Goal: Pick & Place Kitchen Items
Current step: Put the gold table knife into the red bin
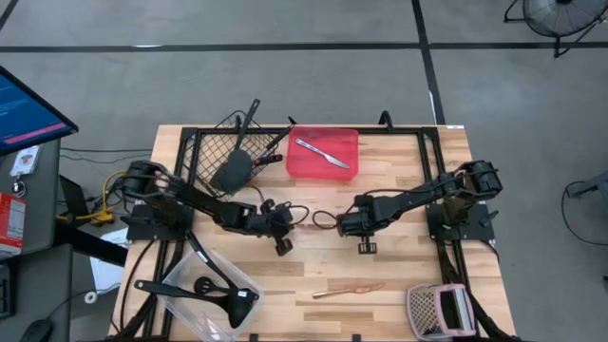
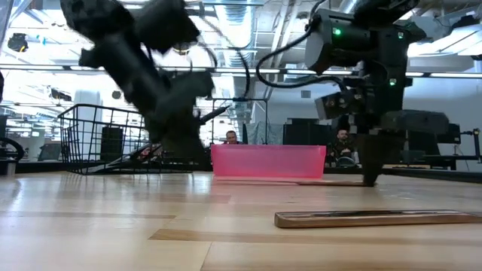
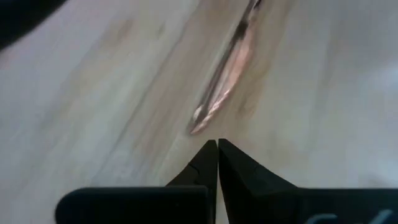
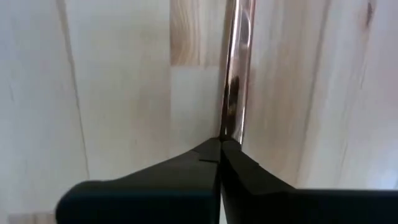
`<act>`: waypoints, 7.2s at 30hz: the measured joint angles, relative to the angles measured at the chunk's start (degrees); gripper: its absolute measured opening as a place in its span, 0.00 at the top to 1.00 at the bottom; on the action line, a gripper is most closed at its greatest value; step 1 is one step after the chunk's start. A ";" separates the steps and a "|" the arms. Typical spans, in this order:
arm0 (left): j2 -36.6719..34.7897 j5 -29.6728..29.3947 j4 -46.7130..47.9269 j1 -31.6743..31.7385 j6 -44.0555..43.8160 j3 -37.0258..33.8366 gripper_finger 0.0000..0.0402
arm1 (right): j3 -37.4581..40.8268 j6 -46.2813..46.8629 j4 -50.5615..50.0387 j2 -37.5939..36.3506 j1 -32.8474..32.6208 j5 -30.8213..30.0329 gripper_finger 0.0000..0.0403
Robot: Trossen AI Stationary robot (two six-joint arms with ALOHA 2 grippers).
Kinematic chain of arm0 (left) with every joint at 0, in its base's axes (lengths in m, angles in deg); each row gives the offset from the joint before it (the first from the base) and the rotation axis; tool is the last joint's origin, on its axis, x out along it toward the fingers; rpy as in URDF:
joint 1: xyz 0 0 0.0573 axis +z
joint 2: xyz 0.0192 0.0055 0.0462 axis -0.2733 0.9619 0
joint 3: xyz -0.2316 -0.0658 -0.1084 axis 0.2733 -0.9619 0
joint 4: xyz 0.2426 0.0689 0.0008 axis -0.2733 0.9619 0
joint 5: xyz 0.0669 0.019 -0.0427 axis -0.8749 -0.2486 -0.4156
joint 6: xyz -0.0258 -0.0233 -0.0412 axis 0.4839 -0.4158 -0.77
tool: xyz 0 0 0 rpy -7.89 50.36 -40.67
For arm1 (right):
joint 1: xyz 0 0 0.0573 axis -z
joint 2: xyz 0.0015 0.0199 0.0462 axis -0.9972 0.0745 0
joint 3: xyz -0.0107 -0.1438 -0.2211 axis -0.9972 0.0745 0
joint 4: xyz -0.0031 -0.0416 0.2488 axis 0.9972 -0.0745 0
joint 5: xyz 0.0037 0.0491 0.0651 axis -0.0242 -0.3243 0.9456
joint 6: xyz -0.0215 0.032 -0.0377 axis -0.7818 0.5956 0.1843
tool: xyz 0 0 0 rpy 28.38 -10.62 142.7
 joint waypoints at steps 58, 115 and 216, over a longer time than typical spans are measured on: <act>5.18 0.01 -5.56 5.05 9.02 1.33 1.00 | -0.40 1.48 0.98 -2.40 0.71 1.62 0.96; 7.46 0.68 -5.39 5.53 7.55 1.29 1.00 | 7.84 4.38 9.14 -3.38 3.00 6.77 1.00; -31.94 -11.55 7.55 -3.91 8.81 1.33 0.92 | 39.71 12.84 71.72 -18.08 -12.20 -24.54 0.44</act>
